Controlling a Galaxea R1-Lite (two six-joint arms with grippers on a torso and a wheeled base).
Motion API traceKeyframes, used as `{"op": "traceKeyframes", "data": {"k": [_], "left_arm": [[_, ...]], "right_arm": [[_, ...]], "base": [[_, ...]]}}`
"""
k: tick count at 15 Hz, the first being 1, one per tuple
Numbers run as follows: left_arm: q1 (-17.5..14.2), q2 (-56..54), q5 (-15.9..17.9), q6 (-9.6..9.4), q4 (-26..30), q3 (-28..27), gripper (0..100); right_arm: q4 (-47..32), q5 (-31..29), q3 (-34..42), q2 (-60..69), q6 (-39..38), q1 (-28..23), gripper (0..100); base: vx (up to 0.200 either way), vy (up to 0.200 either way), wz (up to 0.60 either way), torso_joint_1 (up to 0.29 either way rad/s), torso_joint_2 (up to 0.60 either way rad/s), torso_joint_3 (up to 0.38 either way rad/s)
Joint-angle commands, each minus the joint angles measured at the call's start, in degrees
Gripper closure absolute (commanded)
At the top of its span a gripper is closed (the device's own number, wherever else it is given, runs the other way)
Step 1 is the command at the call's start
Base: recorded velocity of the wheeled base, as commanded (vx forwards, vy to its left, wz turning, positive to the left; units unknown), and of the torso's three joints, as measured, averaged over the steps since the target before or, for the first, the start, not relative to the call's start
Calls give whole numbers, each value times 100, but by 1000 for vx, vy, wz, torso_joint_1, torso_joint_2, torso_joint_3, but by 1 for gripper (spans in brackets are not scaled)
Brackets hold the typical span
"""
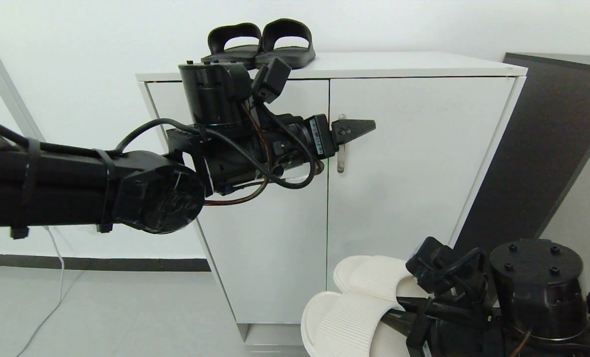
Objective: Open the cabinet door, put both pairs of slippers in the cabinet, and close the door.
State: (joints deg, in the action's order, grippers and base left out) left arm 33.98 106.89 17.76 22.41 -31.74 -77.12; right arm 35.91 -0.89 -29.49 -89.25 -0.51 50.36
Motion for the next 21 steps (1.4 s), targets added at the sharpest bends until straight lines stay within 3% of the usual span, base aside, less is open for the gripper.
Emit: {"op": "traceKeyframes", "data": {"k": [1, 10, 11, 15, 21], "left_arm": [[-31, 183, -89, -17, 19, -146, 0], [153, 702, -124, -70, 221, -638, 0], [153, 702, -124, -70, 221, -638, 100], [162, 588, -124, -70, 195, -550, 100], [311, -80, -124, -70, -34, 285, 100]], "right_arm": [[12, 1, -13, -40, -2, 0, 100], [12, 10, -4, -84, -2, 0, 100], [12, 10, -4, -93, -2, 0, 100], [12, 10, 5, -93, -2, 0, 100], [12, 36, 92, -58, -2, 150, 100]], "base": [[0, 0, 0, 0, 0, 0], [0, 0, 0, 0, 0, 0], [0, 0, 0, 0, 0, 0], [0, 0, 0, 0, 0, 0], [0, 0, 0, 0, 0, 0]]}}
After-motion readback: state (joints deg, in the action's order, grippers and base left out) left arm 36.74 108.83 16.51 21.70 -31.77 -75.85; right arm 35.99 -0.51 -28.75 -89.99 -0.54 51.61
